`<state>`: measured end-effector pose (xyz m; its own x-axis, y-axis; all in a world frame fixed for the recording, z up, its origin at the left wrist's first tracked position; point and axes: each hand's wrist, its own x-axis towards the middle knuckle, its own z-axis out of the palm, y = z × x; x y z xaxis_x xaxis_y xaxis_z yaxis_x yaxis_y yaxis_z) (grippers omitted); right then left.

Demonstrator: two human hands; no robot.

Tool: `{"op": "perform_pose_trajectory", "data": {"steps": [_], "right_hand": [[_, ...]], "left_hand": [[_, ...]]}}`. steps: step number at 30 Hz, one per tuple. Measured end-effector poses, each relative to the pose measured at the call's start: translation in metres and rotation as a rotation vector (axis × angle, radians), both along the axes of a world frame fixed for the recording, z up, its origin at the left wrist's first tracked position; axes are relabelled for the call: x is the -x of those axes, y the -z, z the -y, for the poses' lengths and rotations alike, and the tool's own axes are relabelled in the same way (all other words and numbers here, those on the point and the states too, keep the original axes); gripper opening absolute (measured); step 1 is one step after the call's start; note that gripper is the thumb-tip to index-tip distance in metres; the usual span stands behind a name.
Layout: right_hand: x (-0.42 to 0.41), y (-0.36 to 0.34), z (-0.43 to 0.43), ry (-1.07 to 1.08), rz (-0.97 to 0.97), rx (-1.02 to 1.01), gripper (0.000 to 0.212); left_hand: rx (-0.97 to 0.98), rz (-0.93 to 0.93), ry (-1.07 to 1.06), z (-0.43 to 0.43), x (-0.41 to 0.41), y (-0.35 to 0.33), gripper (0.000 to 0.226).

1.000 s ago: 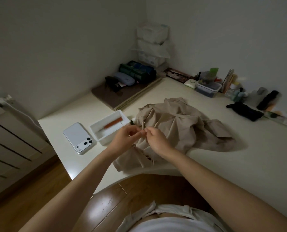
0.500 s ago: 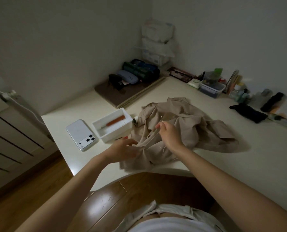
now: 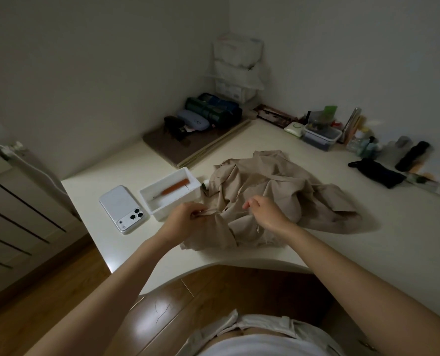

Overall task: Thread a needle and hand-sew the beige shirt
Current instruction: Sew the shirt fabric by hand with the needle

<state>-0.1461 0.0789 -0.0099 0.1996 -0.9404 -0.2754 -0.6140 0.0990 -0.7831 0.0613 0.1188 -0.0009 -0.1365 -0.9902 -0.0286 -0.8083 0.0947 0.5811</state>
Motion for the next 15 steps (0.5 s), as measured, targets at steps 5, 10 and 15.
{"op": "perform_pose_trajectory", "data": {"steps": [5, 10, 15], "right_hand": [[-0.007, -0.010, -0.010, -0.188, 0.215, -0.059, 0.025], [-0.012, -0.020, -0.018, -0.313, 0.352, -0.112, 0.018], [-0.014, -0.022, -0.019, -0.318, 0.405, -0.109, 0.007]], "left_hand": [[-0.003, -0.088, 0.000, -0.003, 0.007, -0.008, 0.013], [-0.101, -0.271, -0.065, -0.007, 0.006, -0.011, 0.020], [-0.153, -0.468, -0.118, -0.014, 0.005, -0.019, 0.019]]}}
